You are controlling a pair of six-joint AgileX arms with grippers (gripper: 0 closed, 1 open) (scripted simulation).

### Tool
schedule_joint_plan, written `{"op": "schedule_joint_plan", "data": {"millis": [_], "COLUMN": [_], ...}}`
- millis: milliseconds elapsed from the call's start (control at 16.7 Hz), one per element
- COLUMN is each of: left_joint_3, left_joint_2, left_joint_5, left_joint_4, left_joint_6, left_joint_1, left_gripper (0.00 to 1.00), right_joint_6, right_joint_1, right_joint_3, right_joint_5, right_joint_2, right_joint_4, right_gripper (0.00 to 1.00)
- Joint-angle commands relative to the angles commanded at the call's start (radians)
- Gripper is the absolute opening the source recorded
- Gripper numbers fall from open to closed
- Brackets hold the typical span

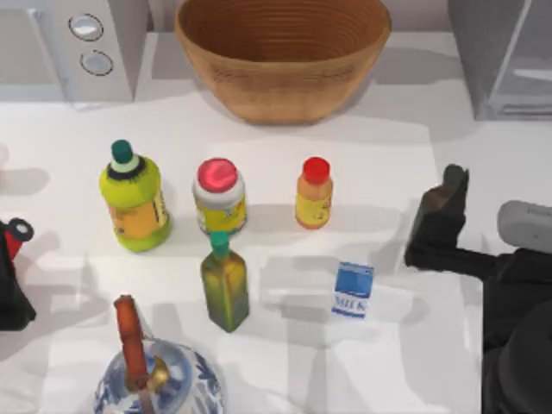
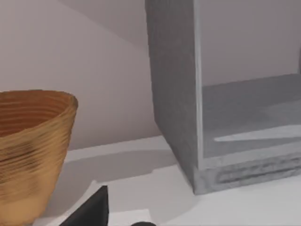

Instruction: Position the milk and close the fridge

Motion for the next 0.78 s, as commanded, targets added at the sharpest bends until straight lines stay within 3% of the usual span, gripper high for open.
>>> {"op": "schedule_joint_plan", "data": {"millis": [360,780], "left_joint_3": [0.000,0.000], "left_joint_2": [0.000,0.000], "left_joint_5": [0.000,0.000], "left_joint_4": [0.000,0.000], "left_joint_6": [0.000,0.000], "left_joint_1": [0.000,0.000], "left_gripper": [1.00,1.00], "right_joint_6": [0.059,0.090], "right_joint_1": [0.132,0.243], "right_joint_3": [0.242,0.400], "right_joint_5": [0.200,0.278], "right_joint_2": [0.607,0.992], "right_joint_4": [0.261,0.416], "right_gripper": [1.00,1.00]}}
